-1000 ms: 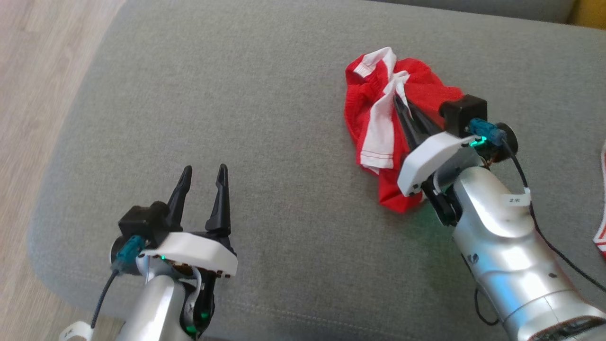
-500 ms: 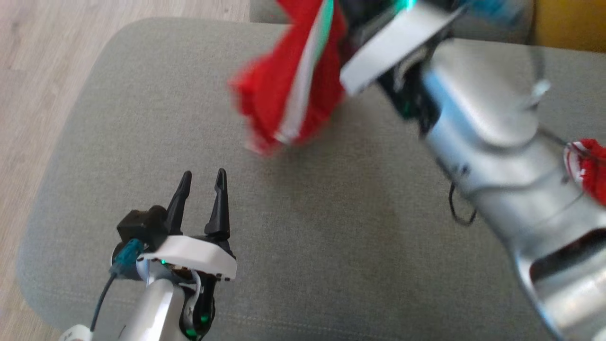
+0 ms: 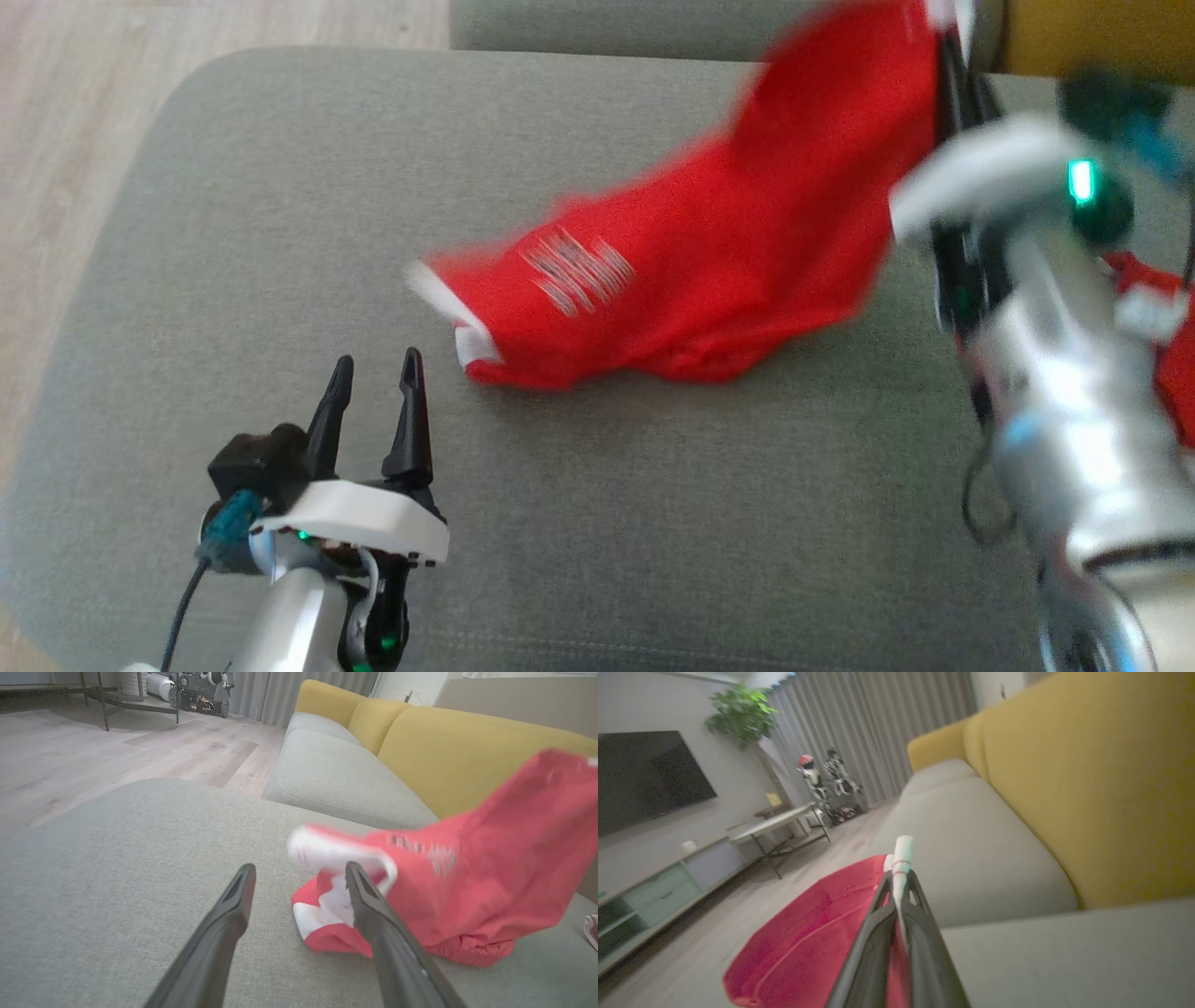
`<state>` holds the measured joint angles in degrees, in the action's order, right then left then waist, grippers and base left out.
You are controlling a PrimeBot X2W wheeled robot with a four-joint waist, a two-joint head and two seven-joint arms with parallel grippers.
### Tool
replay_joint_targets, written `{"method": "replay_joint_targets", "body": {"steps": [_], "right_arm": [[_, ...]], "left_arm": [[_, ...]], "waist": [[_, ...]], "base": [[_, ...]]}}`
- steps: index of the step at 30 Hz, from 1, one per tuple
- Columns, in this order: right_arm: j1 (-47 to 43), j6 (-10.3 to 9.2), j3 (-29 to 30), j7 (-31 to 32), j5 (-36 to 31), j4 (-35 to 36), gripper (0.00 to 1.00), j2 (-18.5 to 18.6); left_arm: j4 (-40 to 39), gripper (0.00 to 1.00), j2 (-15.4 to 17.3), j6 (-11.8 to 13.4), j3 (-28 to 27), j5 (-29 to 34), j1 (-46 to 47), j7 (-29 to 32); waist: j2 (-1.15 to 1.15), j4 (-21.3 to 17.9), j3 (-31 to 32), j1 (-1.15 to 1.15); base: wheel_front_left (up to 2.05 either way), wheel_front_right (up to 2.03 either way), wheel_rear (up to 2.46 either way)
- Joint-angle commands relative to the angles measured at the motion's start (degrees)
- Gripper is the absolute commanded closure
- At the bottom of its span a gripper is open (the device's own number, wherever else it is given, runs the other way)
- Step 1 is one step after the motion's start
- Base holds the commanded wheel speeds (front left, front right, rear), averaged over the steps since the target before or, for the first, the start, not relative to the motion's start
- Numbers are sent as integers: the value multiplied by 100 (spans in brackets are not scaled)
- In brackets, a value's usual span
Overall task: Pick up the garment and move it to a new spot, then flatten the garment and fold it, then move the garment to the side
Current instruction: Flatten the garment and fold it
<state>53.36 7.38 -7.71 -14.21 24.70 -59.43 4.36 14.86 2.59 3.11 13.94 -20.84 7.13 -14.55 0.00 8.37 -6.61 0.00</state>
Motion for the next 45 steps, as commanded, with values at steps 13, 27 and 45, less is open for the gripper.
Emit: {"method": "replay_joint_targets", "body": {"steps": [13,27,45], "right_arm": [[-1439,11,1845,-78,-1823,596,0,-64],[-3493,11,-35,-78,-1730,3445,0,-146],[-3696,11,-779,960,-1794,5012,0,135]], "left_arm": [[-190,0,29,-69,-202,117,299,-45],[-274,0,29,-46,-252,121,204,-45],[-207,0,29,-70,4,46,301,-45]], "waist": [[0,-640,-152,0],[0,-891,53,0],[0,-378,-187,0]], "base": [[0,0,0],[0,0,0],[0,0,0]]}}
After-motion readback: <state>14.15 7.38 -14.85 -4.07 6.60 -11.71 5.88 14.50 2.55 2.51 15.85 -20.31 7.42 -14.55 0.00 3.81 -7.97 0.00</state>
